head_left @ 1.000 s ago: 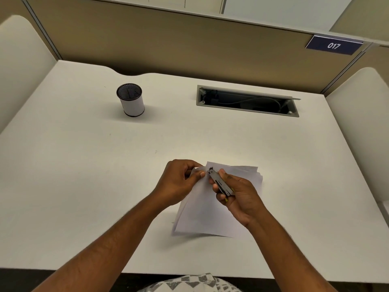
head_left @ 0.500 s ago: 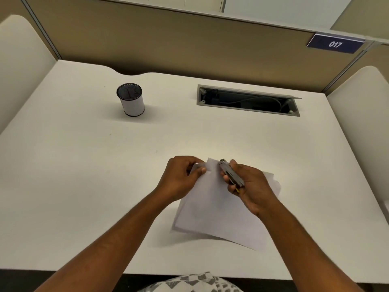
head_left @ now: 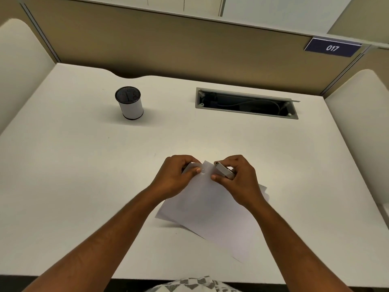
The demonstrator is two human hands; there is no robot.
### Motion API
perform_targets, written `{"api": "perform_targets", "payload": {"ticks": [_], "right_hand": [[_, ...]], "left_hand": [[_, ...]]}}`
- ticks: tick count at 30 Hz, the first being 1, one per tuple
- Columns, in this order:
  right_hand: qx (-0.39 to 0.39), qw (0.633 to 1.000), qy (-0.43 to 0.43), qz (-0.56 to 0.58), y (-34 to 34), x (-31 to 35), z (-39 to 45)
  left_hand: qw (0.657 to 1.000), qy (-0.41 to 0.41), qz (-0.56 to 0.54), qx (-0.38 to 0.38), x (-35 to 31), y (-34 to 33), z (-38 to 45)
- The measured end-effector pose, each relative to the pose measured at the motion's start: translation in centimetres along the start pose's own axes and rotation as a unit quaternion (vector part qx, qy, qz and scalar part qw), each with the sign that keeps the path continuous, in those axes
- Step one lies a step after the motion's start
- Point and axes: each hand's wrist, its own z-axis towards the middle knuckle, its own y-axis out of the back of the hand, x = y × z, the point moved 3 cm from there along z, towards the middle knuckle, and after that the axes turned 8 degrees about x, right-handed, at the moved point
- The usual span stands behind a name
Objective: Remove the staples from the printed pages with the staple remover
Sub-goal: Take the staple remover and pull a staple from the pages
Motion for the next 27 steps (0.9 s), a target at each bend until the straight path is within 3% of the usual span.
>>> {"api": "perform_targets", "payload": {"ticks": [3,5,9,11,13,15,17,19,21,23,25,27], "right_hand": [[-0.013,0.999,0.013,-0.043,-0.1,0.0,0.3],[-0.061,0.995,0.035,-0.072,0.2,0.2,0.3],[-0.196,0.958,0.138,-0.156,1.5,1.5,0.2],[-0.256,0.932,0.188,-0.174,2.2,2.2,0.1],[-0.305,0.902,0.248,-0.176,2.6,3.0,-0.3],[-0.344,0.871,0.306,-0.172,2.6,3.7,-0.9],[-0.354,0.853,0.343,-0.173,2.1,4.0,-1.6],[-0.33,0.856,0.354,-0.182,1.0,3.5,-2.4],[-0.292,0.871,0.342,-0.199,-0.6,2.2,-3.2],[-0.246,0.89,0.318,-0.216,-2.5,0.5,-4.0],[-0.181,0.91,0.293,-0.229,-4.6,-1.3,-4.8],[-0.099,0.931,0.257,-0.24,-6.6,-3.1,-5.5]], "left_hand": [[1.0,-0.013,-0.007,-0.023,0.1,-0.1,-0.1],[0.998,-0.027,-0.002,-0.064,0.2,0.0,-0.2],[0.976,-0.037,0.03,-0.213,0.3,0.5,-1.0],[0.955,-0.005,0.0,-0.297,0.6,0.6,-1.6],[0.937,0.07,-0.104,-0.325,1.1,0.8,-1.7],[0.915,0.17,-0.277,-0.241,1.4,0.5,-1.4],[0.859,0.209,-0.461,-0.084,1.2,-0.4,-1.2],[0.802,0.175,-0.57,0.038,0.8,-1.1,-1.4],[0.777,0.143,-0.609,0.063,1.0,-1.3,-1.7],[0.8,0.147,-0.58,0.038,2.3,-1.5,-1.9],[0.859,0.172,-0.482,0.026,4.2,-2.1,-2.2],[0.894,0.215,-0.392,0.034,6.4,-3.0,-2.7]]}}
